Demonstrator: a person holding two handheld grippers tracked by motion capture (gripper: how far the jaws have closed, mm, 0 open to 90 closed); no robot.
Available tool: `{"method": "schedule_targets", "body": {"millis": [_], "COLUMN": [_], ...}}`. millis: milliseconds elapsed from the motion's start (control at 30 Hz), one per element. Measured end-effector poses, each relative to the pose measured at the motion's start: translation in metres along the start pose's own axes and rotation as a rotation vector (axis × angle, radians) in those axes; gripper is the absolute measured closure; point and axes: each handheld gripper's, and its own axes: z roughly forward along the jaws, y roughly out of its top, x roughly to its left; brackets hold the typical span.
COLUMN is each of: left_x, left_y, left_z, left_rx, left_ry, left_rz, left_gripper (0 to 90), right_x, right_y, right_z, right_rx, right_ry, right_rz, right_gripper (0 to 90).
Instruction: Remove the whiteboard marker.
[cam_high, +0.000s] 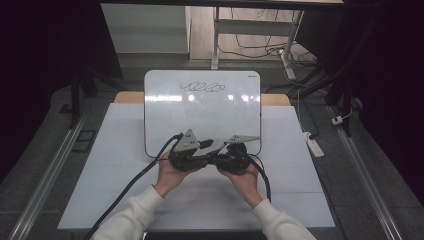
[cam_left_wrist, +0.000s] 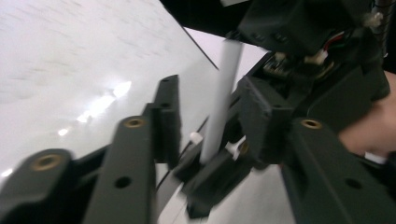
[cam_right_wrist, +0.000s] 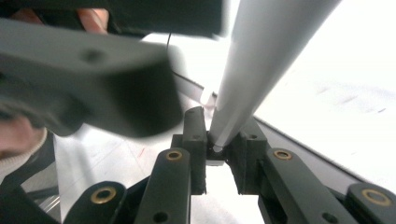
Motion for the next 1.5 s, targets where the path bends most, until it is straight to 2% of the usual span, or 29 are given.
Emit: {"method": "schedule_targets", "body": {"millis": [100,167,300,333,433,467,500,633,667,700,733,767,800,867,900,933,1100,1367,1500], "left_x": [0.001,0.001,0.003,0.005,0.006,0.010,0.012,0.020,0.020,0.023,0.026,0.026,0.029,0.029,0.029,0.028,0.029,0.033,0.036], "left_y": [0.001,-0.001,-0.011,-0.019,-0.028,-0.038,-0.044,-0.068,-0.068,-0.075,-0.090,-0.090,-0.102,-0.111,-0.111,-0.119,-0.134,-0.137,-0.139], "left_z": [-0.009,-0.023,-0.036,-0.042,-0.047,-0.053,-0.057,-0.073,-0.073,-0.077,-0.086,-0.086,-0.094,-0.101,-0.101,-0.108,-0.121,-0.117,-0.115], "left_rx": [0.015,0.057,0.058,0.081,0.103,0.113,0.113,0.126,0.126,0.134,0.148,0.148,0.161,0.171,0.171,0.172,0.164,0.171,0.172], "left_ry": [0.016,0.028,0.032,0.047,0.067,0.061,0.062,0.100,0.100,0.112,0.139,0.139,0.165,0.192,0.192,0.202,0.220,0.219,0.222], "left_rz": [0.006,0.015,-0.023,-0.046,-0.059,-0.100,-0.124,-0.195,-0.195,-0.213,-0.242,-0.242,-0.262,-0.264,-0.264,-0.269,-0.292,-0.280,-0.289], "left_gripper": [47.1,44.0,43.6,41.4,37.9,37.1,36.8,36.5,36.2,36.2,35.1,35.0,34.7,34.4,34.0,33.7,32.7,31.6,31.5], "right_x": [-0.004,-0.006,-0.010,-0.013,-0.016,-0.018,-0.019,-0.023,-0.024,-0.024,-0.027,-0.027,-0.028,-0.028,-0.028,-0.028,-0.029,-0.033,-0.037], "right_y": [0.002,0.003,0.005,0.008,0.010,0.013,0.014,0.016,0.017,0.017,0.019,0.019,0.020,0.022,0.022,0.023,0.026,0.029,0.031], "right_z": [-0.007,-0.012,-0.020,-0.025,-0.030,-0.034,-0.035,-0.041,-0.042,-0.042,-0.045,-0.045,-0.048,-0.051,-0.052,-0.054,-0.063,-0.074,-0.075], "right_rx": [-0.038,-0.059,-0.100,-0.123,-0.144,-0.162,-0.171,-0.188,-0.195,-0.195,-0.212,-0.212,-0.226,-0.240,-0.247,-0.252,-0.295,-0.343,-0.355], "right_ry": [-0.003,-0.015,-0.021,-0.023,-0.024,-0.028,-0.031,-0.050,-0.052,-0.052,-0.057,-0.057,-0.057,-0.065,-0.070,-0.077,-0.094,-0.126,-0.136], "right_rz": [-0.016,-0.034,-0.052,-0.059,-0.065,-0.074,-0.081,-0.097,-0.100,-0.100,-0.107,-0.107,-0.113,-0.131,-0.141,-0.151,-0.180,-0.193,-0.201], "right_gripper": [77.1,77.1,77.1,77.1,77.1,77.1,77.1,77.1,77.1,77.1,77.1,77.1,77.1,77.1,77.1,77.1,77.0,77.1,77.0]}}
